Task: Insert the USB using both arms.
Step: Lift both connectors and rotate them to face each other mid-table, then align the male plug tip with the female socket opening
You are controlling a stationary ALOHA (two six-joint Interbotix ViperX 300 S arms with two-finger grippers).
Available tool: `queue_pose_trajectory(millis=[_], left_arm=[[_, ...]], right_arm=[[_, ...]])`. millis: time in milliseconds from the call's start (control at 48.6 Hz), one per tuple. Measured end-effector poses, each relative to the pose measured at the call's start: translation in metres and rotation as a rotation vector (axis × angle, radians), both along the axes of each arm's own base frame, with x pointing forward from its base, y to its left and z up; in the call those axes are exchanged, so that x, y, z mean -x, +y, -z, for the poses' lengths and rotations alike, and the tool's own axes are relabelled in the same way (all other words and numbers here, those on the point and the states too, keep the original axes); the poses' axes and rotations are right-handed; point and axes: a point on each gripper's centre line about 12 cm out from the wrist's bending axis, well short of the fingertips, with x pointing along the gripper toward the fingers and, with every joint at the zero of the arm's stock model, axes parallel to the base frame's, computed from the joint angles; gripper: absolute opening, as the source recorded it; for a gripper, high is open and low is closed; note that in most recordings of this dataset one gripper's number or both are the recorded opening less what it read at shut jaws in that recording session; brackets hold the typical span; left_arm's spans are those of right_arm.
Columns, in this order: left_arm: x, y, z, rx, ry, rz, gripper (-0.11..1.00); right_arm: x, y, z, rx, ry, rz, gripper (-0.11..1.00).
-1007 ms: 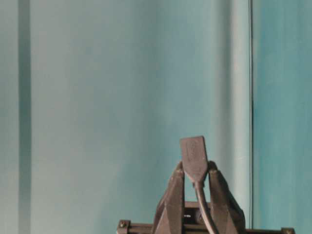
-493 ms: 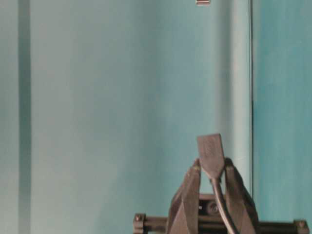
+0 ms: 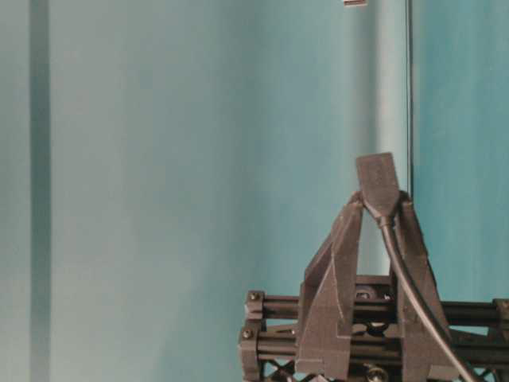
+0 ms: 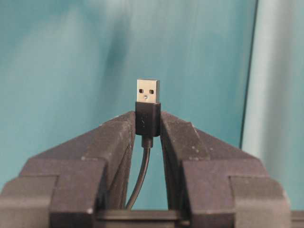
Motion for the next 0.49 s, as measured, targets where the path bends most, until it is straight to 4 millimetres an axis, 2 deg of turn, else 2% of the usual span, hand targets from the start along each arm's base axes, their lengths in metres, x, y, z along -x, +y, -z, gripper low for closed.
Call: queue_pose_trajectory(millis=[185, 493], left_arm=[[-0.008, 0.000, -0.009, 0.014, -0.042, 0.008, 0.19], [-0.020, 0.001, -0.006, 0.059, -0.036, 0.020, 0.19]], right_arm=[[-0.007, 0.005, 0.006, 0.031, 0.027, -0.012, 0.21], [-0.016, 0.008, 0.009, 0.076, 0.057, -0.034, 0.21]])
